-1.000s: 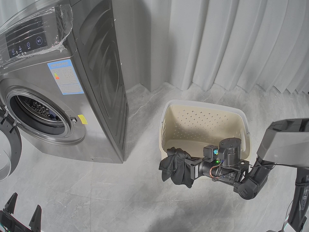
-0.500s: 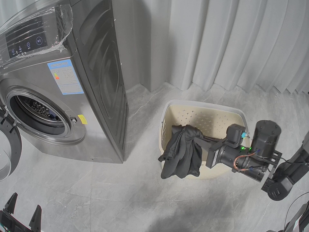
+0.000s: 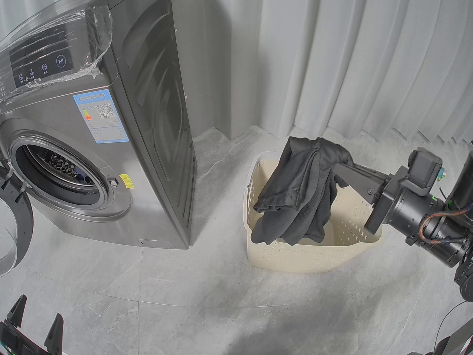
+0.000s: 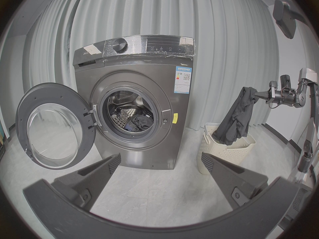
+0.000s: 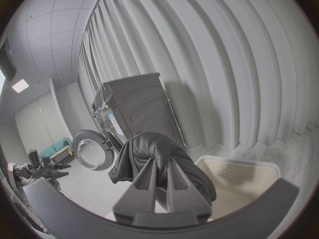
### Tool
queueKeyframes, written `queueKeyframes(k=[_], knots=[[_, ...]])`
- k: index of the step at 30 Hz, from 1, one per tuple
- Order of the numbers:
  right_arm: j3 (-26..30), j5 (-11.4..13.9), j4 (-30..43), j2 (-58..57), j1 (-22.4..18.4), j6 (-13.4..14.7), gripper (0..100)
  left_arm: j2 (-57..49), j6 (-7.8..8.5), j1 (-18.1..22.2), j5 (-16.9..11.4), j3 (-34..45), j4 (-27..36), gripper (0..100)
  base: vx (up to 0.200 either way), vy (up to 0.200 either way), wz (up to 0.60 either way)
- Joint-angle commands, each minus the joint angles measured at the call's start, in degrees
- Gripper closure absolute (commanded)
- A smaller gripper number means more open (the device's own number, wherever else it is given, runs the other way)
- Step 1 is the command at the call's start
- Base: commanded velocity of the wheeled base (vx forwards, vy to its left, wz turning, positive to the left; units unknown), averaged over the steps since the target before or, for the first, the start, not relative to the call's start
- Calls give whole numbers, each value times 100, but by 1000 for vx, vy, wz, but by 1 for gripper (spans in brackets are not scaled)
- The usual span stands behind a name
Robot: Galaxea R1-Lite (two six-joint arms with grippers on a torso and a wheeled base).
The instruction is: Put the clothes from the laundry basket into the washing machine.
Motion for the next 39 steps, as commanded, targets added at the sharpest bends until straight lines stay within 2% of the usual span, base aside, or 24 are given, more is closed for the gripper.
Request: queueKeyframes(k=[1, 9, 39], knots=[[12, 6, 3, -339, 17, -1, 100, -66, -1, 0, 0, 92, -1, 0, -200, 0, 0], [-5, 15, -59, -321, 26, 8, 100, -57, -1, 0, 0, 92, -1, 0, -50, 0, 0], [12, 24, -111, -181, 219, 16, 100, -57, -19, -8, 0, 92, 7, 0, 0, 200, 0]])
